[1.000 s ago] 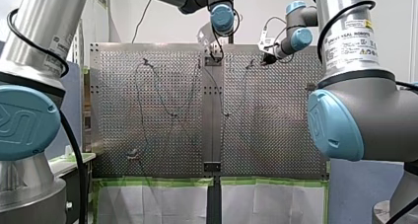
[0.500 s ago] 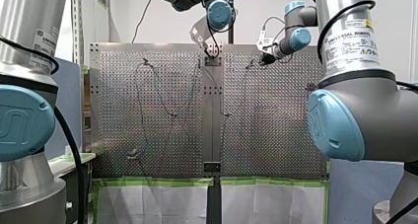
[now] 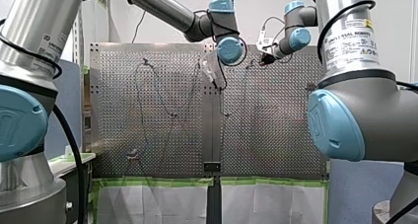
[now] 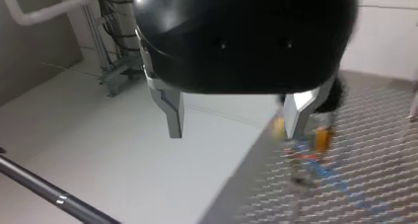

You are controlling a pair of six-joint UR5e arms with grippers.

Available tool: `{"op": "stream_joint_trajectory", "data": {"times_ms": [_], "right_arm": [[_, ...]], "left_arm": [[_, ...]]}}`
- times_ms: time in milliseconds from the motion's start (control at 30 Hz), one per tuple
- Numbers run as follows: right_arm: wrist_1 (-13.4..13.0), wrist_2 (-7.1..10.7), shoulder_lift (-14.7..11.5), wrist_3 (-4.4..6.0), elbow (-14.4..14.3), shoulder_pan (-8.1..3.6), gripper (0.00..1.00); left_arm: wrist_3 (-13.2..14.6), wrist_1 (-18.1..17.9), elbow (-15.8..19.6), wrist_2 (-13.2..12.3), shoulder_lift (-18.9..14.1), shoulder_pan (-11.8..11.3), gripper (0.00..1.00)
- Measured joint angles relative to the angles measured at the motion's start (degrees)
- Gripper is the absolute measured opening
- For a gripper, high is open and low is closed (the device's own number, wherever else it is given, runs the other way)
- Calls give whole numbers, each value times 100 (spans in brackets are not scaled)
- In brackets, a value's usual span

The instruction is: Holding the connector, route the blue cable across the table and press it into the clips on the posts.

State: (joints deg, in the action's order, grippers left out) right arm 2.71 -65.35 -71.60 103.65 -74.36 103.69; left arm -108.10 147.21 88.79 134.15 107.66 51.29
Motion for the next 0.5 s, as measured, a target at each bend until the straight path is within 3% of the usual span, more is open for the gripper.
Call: {"op": "stream_joint_trajectory", "data": {"times_ms": [233,500], "right_arm": [[-7,-5,2,-1,0,2,0],[-8,-3,2,-2,1,1,0]], "left_arm": [[-176,-355,356,72,216,123,100],[-313,-765,765,94,233,-88,100]]}}
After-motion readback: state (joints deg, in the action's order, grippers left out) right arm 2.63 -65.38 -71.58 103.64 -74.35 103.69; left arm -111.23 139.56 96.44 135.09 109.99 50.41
